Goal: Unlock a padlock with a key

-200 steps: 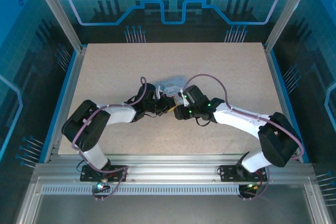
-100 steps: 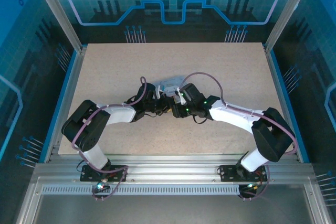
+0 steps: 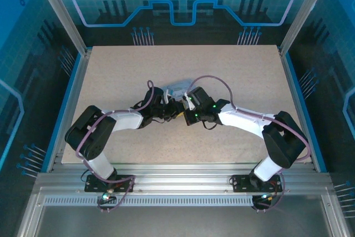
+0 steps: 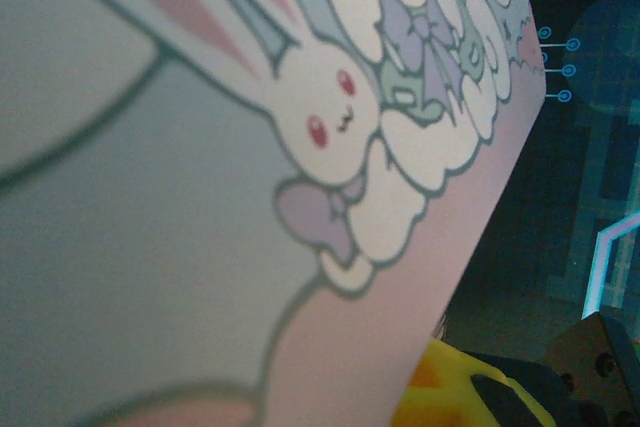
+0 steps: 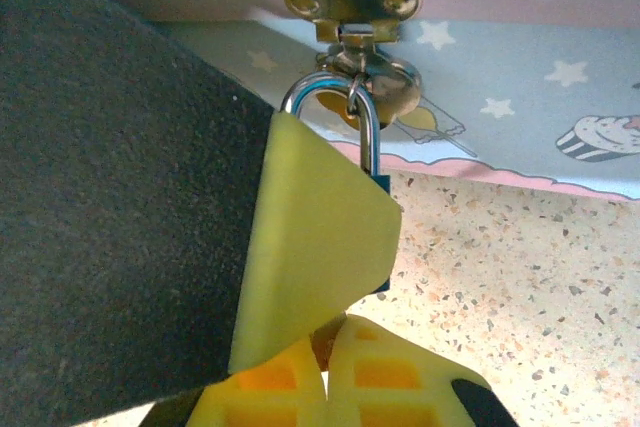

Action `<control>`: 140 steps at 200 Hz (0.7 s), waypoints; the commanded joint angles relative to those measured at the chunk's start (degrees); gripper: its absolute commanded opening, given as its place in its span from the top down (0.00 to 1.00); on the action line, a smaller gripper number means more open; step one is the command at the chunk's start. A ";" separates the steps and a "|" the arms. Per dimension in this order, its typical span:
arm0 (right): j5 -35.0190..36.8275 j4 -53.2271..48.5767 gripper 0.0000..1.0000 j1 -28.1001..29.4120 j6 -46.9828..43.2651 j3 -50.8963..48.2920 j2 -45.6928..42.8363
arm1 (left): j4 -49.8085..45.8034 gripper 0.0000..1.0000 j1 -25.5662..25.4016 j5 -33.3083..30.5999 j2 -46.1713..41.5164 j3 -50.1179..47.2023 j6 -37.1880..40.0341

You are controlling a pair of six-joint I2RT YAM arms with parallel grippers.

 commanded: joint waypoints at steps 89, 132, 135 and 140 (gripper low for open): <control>-7.44 6.21 1.00 -1.33 -1.67 -2.80 3.54 | 0.21 0.51 0.83 -3.27 -5.85 -4.37 0.45; -10.00 5.44 1.00 -1.18 -4.05 -2.72 6.50 | -1.13 0.48 1.77 -7.14 -9.00 -8.19 1.87; -10.00 5.40 1.00 -1.17 -4.28 -2.79 6.54 | -1.30 0.48 1.80 -7.30 -9.05 -8.17 2.09; -9.85 5.40 1.00 -1.17 -4.56 -2.98 6.56 | -1.78 0.48 1.81 -7.72 -9.14 -8.21 2.43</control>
